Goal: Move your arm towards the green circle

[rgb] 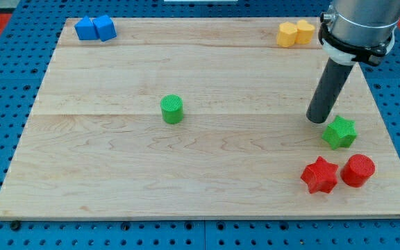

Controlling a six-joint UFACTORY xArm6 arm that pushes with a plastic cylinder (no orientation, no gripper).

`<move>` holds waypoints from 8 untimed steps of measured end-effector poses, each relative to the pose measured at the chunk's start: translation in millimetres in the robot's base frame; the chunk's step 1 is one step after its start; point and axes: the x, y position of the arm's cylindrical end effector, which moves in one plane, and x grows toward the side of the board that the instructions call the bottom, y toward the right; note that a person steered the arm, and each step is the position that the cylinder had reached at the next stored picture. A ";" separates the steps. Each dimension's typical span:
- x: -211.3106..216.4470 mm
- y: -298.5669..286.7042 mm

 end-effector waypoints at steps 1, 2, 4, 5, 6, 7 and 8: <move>19.1 15.6; 30.8 16.7; -1.8 44.8; 19.7 45.9; 32.7 45.9; 29.0 45.9; -3.2 17.1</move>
